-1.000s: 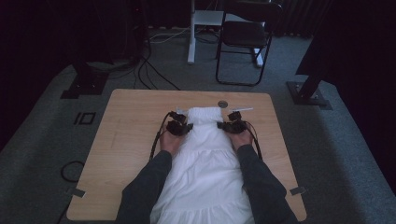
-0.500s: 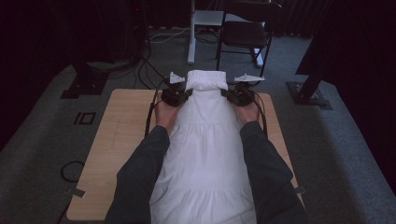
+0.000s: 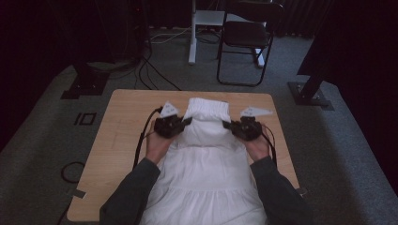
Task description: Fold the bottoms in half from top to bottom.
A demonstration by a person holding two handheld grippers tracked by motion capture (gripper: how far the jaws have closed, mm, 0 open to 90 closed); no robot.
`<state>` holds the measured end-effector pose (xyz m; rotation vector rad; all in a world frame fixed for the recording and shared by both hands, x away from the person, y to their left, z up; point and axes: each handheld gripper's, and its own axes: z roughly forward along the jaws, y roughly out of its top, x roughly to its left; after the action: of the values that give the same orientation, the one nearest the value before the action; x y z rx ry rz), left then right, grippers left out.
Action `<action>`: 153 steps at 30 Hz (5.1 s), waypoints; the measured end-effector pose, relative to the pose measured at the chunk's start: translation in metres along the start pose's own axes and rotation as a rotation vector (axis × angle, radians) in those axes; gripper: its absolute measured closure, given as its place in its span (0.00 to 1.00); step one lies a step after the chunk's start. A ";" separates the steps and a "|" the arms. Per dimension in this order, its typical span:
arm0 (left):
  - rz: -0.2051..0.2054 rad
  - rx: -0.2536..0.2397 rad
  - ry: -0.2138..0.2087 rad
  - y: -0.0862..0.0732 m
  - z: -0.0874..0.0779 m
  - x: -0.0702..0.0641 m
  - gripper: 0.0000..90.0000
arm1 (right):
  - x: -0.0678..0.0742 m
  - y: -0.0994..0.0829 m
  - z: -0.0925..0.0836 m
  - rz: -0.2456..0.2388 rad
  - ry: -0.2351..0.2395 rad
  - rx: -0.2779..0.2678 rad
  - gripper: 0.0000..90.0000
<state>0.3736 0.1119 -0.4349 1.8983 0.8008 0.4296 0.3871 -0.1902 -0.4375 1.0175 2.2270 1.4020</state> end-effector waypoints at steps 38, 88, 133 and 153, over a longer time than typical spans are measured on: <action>0.100 0.419 0.161 -0.064 0.091 0.034 0.91 | -0.020 -0.064 0.111 0.044 -0.085 0.312 0.92; 0.016 0.343 -0.007 -0.101 0.006 -0.021 0.94 | 0.035 -0.074 0.031 -0.083 0.109 0.278 0.92; 0.033 0.042 0.044 -0.011 -0.016 0.000 0.94 | 0.010 -0.008 0.005 -0.133 -0.009 0.005 0.93; -0.128 0.155 -0.017 -0.076 -0.009 0.019 0.73 | 0.001 -0.075 0.015 0.041 0.113 0.120 0.59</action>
<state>0.3561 0.1529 -0.5001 1.9763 0.9612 0.2784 0.3657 -0.2000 -0.5104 1.0521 2.4103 1.3893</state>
